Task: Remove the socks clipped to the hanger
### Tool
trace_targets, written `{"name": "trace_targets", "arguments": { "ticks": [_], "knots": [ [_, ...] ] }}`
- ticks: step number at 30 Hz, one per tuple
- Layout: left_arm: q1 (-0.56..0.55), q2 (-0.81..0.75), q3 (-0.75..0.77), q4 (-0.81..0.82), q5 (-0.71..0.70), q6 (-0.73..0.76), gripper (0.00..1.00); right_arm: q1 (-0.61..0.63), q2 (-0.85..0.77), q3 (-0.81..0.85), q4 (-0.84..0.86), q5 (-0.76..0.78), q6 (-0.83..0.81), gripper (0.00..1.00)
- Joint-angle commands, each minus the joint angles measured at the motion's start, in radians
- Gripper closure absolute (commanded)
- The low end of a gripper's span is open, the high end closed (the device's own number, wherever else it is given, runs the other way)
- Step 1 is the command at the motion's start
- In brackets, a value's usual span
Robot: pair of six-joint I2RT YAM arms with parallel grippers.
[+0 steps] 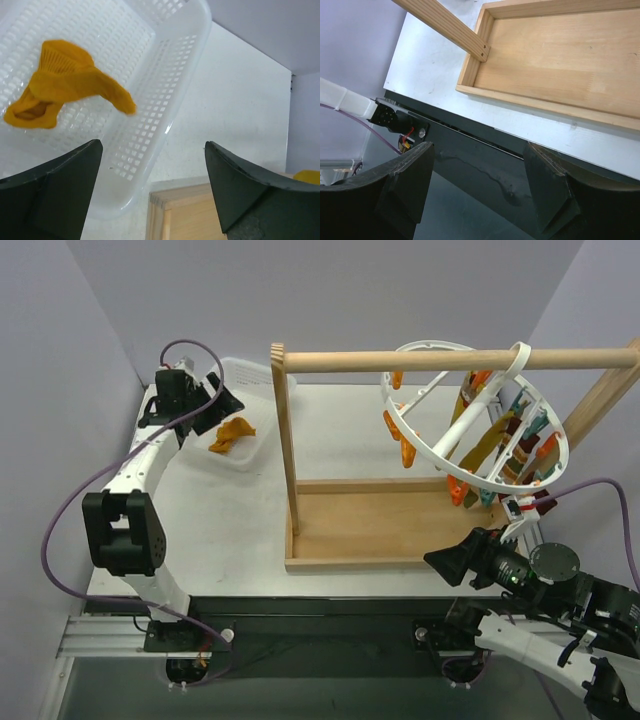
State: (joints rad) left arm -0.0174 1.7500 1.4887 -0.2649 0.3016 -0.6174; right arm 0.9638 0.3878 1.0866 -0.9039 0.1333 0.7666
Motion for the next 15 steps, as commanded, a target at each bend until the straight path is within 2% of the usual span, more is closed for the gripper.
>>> {"name": "trace_targets", "arguments": {
  "ticks": [1, 5, 9, 12, 15],
  "knots": [
    [-0.033, -0.17, -0.091, -0.044, -0.09, 0.053, 0.02, 0.004, 0.022, 0.033, -0.012, 0.032, 0.005, 0.28],
    [-0.035, -0.375, -0.322, -0.013, -0.085, 0.033, 0.03, 0.004, 0.022, 0.042, -0.027, 0.038, -0.003, 0.27],
    [-0.102, -0.673, -0.512, 0.026, -0.062, 0.025, 0.07, 0.004, 0.017, 0.052, -0.041, 0.055, -0.007, 0.27],
    [-0.137, -0.843, -0.579, -0.049, -0.111, 0.064, 0.1, 0.006, 0.013, 0.067, -0.062, 0.057, -0.007, 0.27],
    [-0.145, -0.989, -0.611, -0.134, -0.09, 0.085, 0.14, 0.007, -0.001, 0.079, -0.084, 0.071, -0.007, 0.27]
  ]
}}
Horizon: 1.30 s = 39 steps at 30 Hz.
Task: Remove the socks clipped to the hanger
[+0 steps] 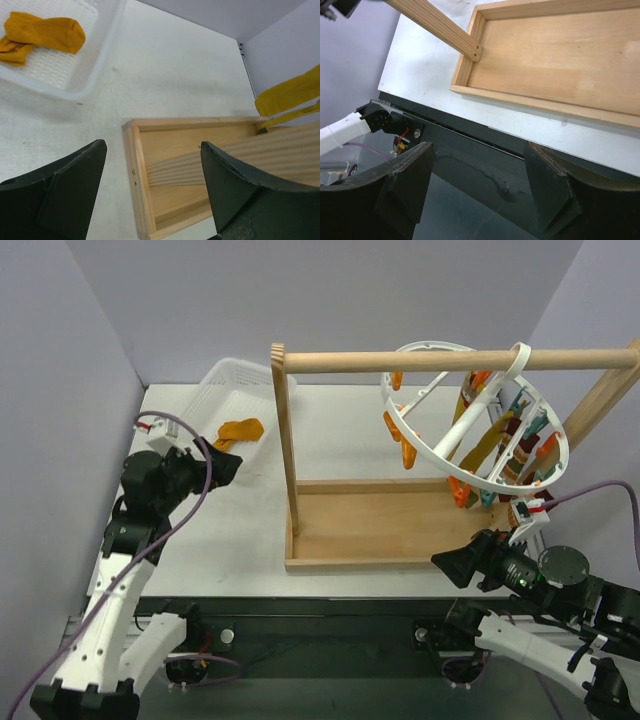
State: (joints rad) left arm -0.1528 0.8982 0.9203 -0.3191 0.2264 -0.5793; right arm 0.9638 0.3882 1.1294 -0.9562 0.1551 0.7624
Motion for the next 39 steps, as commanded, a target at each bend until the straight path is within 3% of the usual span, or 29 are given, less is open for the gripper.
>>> {"name": "trace_targets", "arguments": {
  "ticks": [1, 3, 6, 8, 10, 12, 16, 17, 20, 21, 24, 30, 36, 39],
  "knots": [
    [-0.016, -0.166, -0.055, -0.113, 0.0, 0.052, 0.15, 0.006, -0.006, 0.036, -0.039, 0.055, -0.002, 0.27],
    [-0.03, -0.214, -0.069, -0.114, 0.124, 0.064, 0.18, 0.006, -0.017, 0.04, -0.041, 0.075, 0.0, 0.27],
    [-0.091, -0.242, -0.126, 0.012, 0.308, 0.068, 0.26, 0.006, -0.011, 0.052, -0.042, 0.089, 0.0, 0.27],
    [-0.178, -0.246, -0.133, 0.057, 0.307, 0.075, 0.32, 0.006, 0.0, 0.064, -0.044, 0.087, -0.005, 0.27],
    [-0.264, -0.26, -0.139, 0.098, 0.248, 0.079, 0.32, 0.006, 0.02, 0.073, -0.052, 0.09, -0.006, 0.27],
    [-0.427, -0.284, -0.164, 0.133, 0.179, 0.062, 0.32, 0.006, 0.031, 0.081, -0.056, 0.104, -0.002, 0.27],
    [-0.692, -0.298, -0.259, 0.34, -0.008, -0.004, 0.31, 0.006, 0.035, 0.084, -0.061, 0.133, 0.014, 0.27],
    [-0.809, -0.274, -0.271, 0.369, -0.048, -0.005, 0.31, 0.006, 0.035, 0.086, -0.061, 0.139, 0.017, 0.27],
    [-0.999, -0.167, -0.267, 0.426, -0.264, 0.064, 0.31, 0.006, 0.04, 0.095, -0.073, 0.161, 0.029, 0.27],
    [-1.115, -0.129, -0.243, 0.452, -0.333, 0.097, 0.26, 0.006, 0.043, 0.101, -0.079, 0.167, 0.028, 0.27],
    [-1.296, 0.046, -0.184, 0.572, -0.528, 0.263, 0.14, 0.006, 0.043, 0.112, -0.102, 0.187, 0.029, 0.27],
    [-1.301, 0.401, -0.081, 0.863, -0.542, 0.378, 0.03, 0.006, 0.038, 0.151, -0.108, 0.198, 0.037, 0.27],
    [-1.301, 0.734, 0.011, 1.279, -0.553, 0.542, 0.02, 0.007, 0.034, 0.152, -0.108, 0.221, 0.043, 0.27],
    [-1.3, 0.91, 0.173, 1.273, -0.573, 0.622, 0.03, 0.007, 0.035, 0.156, -0.108, 0.205, 0.043, 0.27]
  ]
}}
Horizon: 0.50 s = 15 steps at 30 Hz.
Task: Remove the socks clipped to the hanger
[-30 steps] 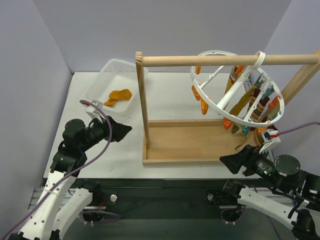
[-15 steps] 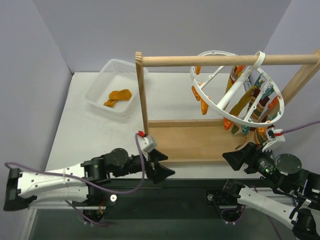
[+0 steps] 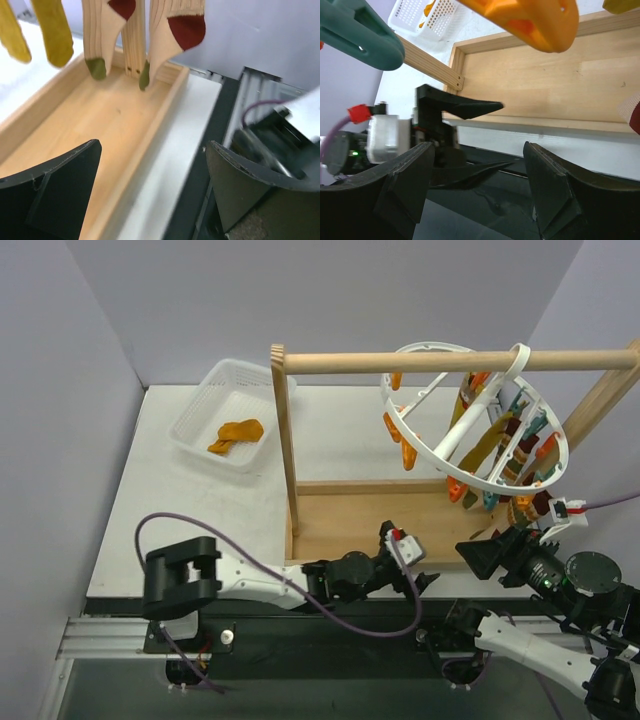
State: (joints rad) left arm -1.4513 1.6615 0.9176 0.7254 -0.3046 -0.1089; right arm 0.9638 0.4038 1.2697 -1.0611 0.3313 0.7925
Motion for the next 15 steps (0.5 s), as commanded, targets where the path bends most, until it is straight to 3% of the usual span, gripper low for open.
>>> {"name": "trace_targets", "arguments": {
  "ticks": [1, 6, 15],
  "knots": [
    [0.0, 0.228, 0.219, 0.218, -0.06, 0.162, 0.03, 0.007, 0.018, 0.017, -0.004, 0.023, 0.014, 0.28],
    [0.0, 0.415, 0.441, 0.249, -0.044, 0.201, 0.03, 0.006, 0.0, 0.03, 0.0, 0.022, 0.022, 0.28],
    [0.003, 0.638, 0.682, 0.256, -0.054, 0.209, 0.03, 0.006, -0.011, 0.022, 0.001, -0.006, 0.027, 0.28]
  ]
}}
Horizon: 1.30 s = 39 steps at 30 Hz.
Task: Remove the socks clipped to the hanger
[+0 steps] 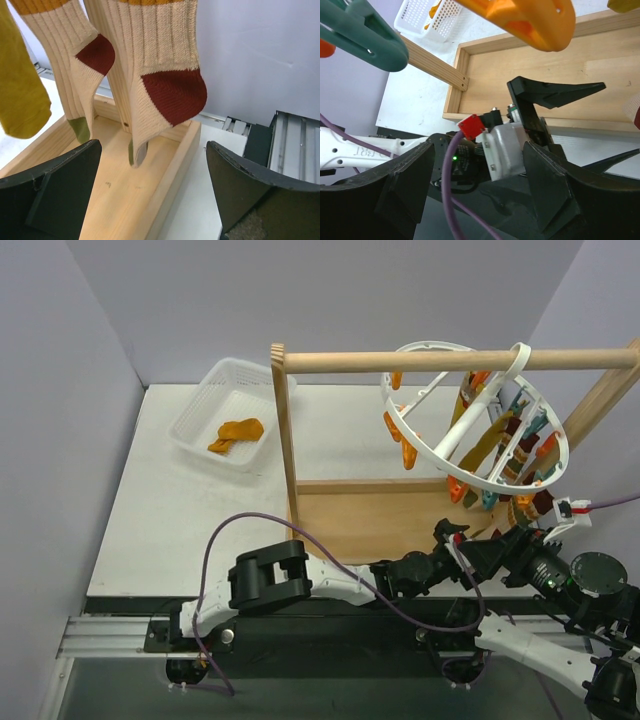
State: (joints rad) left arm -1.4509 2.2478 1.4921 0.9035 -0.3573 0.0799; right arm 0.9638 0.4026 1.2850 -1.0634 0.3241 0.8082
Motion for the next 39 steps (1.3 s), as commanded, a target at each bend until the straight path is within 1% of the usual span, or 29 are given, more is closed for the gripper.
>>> {"name": "trace_targets", "arguments": {
  "ticks": [1, 3, 4, 6, 7, 9, 10, 11, 12, 13, 15, 17, 19, 20, 21, 22, 23, 24, 26, 28, 30, 34, 38, 39],
  "knots": [
    [0.003, 0.079, 0.152, 0.074, -0.003, 0.02, 0.04, 0.007, -0.013, 0.004, 0.002, 0.0, 0.014, 0.28],
    [0.004, 0.104, 0.195, 0.054, -0.008, 0.024, 0.09, 0.006, -0.018, 0.002, 0.002, -0.008, 0.02, 0.29],
    [0.007, 0.123, 0.227, 0.046, -0.005, 0.026, 0.16, 0.006, -0.019, 0.0, 0.003, -0.01, 0.022, 0.29],
    [0.012, 0.136, 0.255, 0.029, 0.001, 0.034, 0.27, 0.007, -0.021, 0.0, 0.003, -0.011, 0.026, 0.29],
    [0.017, 0.141, 0.263, 0.025, 0.003, 0.032, 0.4, 0.006, -0.022, 0.0, 0.003, -0.013, 0.028, 0.29],
    [0.024, 0.141, 0.269, 0.017, 0.017, 0.023, 0.52, 0.006, -0.025, -0.001, 0.005, -0.013, 0.029, 0.29],
    [0.029, 0.13, 0.264, 0.012, 0.046, 0.018, 0.58, 0.006, -0.024, -0.003, 0.005, -0.013, 0.029, 0.29],
    [0.037, 0.121, 0.251, 0.0, 0.063, 0.009, 0.76, 0.006, -0.027, -0.004, 0.005, -0.013, 0.029, 0.29],
    [0.04, 0.11, 0.24, -0.006, 0.072, -0.011, 0.89, 0.006, -0.027, -0.007, 0.005, -0.013, 0.028, 0.29],
    [0.041, 0.084, 0.226, -0.008, 0.075, -0.02, 0.99, 0.006, -0.027, -0.006, 0.003, -0.011, 0.029, 0.29],
    [0.041, 0.05, 0.169, -0.008, 0.084, -0.029, 1.0, 0.006, -0.027, -0.01, 0.005, -0.01, 0.028, 0.29],
    [0.041, -0.02, 0.111, -0.006, 0.115, -0.043, 1.0, 0.007, -0.025, -0.009, 0.008, -0.007, 0.023, 0.29],
    [0.041, -0.105, 0.016, -0.006, 0.141, -0.074, 1.0, 0.006, -0.018, 0.0, 0.01, -0.014, 0.016, 0.29],
    [0.043, -0.134, -0.013, -0.021, 0.18, -0.074, 1.0, 0.006, -0.013, 0.002, 0.01, -0.022, 0.013, 0.29],
    [0.043, -0.192, -0.073, -0.031, 0.196, -0.121, 1.0, 0.006, -0.011, 0.007, 0.016, -0.029, 0.009, 0.29],
    [0.044, -0.221, -0.099, -0.043, 0.204, -0.141, 1.0, 0.006, -0.002, 0.016, 0.028, -0.042, -0.003, 0.29],
    [0.046, -0.249, -0.122, -0.078, 0.224, -0.196, 1.0, 0.006, 0.002, 0.019, 0.037, -0.083, -0.009, 0.29],
    [0.055, -0.307, -0.148, -0.098, 0.247, -0.228, 1.0, 0.007, 0.007, 0.022, 0.048, -0.106, -0.021, 0.29],
    [0.066, -0.362, -0.217, -0.135, 0.337, -0.305, 1.0, 0.006, 0.024, 0.036, 0.069, -0.176, -0.052, 0.29],
    [0.073, -0.441, -0.292, -0.144, 0.391, -0.336, 1.0, 0.006, 0.039, 0.049, 0.071, -0.209, -0.069, 0.29],
    [0.08, -0.512, -0.331, -0.166, 0.437, -0.37, 1.0, 0.006, 0.045, 0.062, 0.071, -0.244, -0.09, 0.29],
    [0.096, -0.625, -0.424, -0.25, 0.507, -0.416, 1.0, 0.006, 0.039, 0.06, 0.072, -0.26, -0.11, 0.29],
    [0.116, -0.734, -0.49, -0.334, 0.518, -0.439, 1.0, 0.004, 0.038, 0.048, 0.085, -0.315, -0.142, 0.28],
    [0.119, -0.775, -0.504, -0.35, 0.517, -0.44, 1.0, 0.004, 0.039, 0.05, 0.086, -0.35, -0.155, 0.28]
  ]
}}
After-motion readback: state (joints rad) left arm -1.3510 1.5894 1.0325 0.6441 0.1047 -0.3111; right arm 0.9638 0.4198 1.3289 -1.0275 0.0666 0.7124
